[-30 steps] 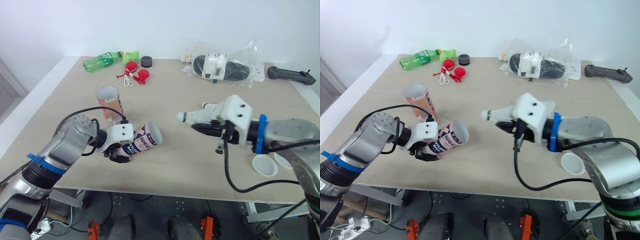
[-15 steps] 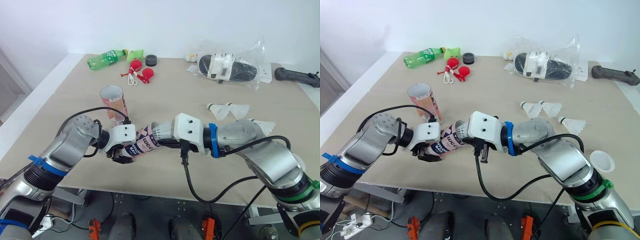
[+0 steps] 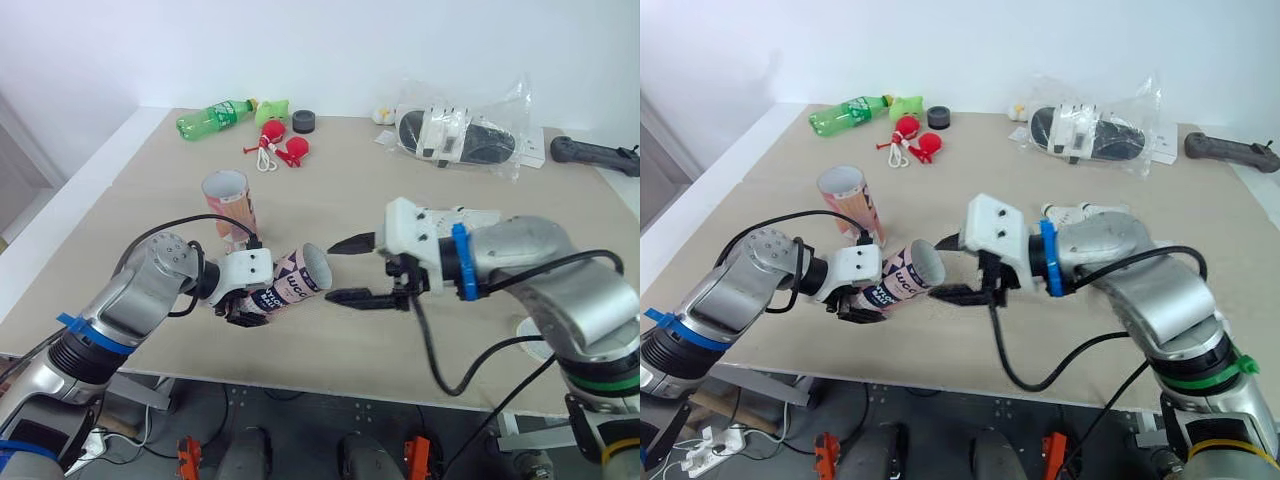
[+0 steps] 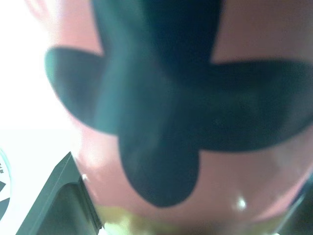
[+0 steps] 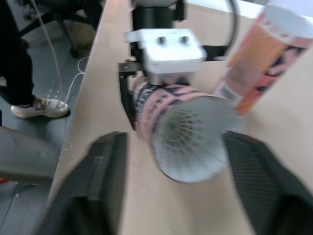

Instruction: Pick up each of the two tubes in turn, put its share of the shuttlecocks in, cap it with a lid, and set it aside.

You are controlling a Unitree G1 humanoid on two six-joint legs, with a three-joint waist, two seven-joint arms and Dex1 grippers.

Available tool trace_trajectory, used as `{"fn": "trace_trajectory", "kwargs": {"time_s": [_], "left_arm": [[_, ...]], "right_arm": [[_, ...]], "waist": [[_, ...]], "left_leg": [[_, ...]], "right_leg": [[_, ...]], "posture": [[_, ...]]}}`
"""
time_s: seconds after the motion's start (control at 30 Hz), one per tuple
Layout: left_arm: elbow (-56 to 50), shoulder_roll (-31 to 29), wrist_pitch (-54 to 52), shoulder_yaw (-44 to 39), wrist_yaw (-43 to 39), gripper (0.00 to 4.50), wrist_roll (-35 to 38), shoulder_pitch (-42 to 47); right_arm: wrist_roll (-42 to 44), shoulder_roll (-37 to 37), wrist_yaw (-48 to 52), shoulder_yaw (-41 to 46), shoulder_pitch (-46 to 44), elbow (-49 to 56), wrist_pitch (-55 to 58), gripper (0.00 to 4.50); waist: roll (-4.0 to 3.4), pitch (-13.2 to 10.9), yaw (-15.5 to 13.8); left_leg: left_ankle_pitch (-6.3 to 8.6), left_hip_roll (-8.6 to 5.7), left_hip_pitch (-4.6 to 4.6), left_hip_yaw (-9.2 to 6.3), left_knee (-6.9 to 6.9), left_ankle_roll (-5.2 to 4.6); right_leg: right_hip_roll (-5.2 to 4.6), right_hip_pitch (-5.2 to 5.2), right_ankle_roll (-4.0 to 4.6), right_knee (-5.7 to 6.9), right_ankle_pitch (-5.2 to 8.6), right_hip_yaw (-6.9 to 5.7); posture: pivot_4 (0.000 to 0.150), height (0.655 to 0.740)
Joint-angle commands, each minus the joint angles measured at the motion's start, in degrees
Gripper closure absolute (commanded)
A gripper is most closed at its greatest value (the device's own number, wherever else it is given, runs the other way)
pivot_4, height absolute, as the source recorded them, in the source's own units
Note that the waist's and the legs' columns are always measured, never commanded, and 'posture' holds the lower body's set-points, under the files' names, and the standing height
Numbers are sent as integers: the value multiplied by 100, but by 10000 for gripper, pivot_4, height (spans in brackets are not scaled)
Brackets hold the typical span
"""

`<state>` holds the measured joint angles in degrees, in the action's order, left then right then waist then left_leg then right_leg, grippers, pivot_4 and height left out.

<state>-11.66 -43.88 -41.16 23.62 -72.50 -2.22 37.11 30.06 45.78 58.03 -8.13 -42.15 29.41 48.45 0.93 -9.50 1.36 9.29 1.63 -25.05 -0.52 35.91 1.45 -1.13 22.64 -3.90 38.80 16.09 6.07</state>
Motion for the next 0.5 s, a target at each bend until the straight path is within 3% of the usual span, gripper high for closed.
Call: {"fn": "trace_trajectory", "kwargs": {"time_s": [0.03, 0.13, 0.5], "left_arm": [[145, 76, -40, 302, 28, 12137, -9, -136], [127, 78, -44, 306, 23, 12137, 0, -138], [138, 81, -1, 328, 0, 12137, -13, -115]], "right_arm": [[-191, -23, 12, 6, -175, -376, -315, 30490], [-332, -154, 114, -240, -276, -672, -502, 44505], [-1336, -1418, 471, -1871, -946, -2014, -1231, 44505]], "waist": [[0, 0, 0], [-1, 0, 1], [-2, 0, 0]], "left_leg": [[0, 0, 1, 1, 0, -1], [-2, 1, 1, 0, 0, -4], [-3, 0, -3, 1, -1, -4]], "right_leg": [[1, 1, 1, 0, -1, 0], [1, 1, 2, 0, -2, -3], [1, 1, -2, 1, -1, -3]], "posture": [[1500, 7400], [1500, 7400], [1500, 7400]]}}
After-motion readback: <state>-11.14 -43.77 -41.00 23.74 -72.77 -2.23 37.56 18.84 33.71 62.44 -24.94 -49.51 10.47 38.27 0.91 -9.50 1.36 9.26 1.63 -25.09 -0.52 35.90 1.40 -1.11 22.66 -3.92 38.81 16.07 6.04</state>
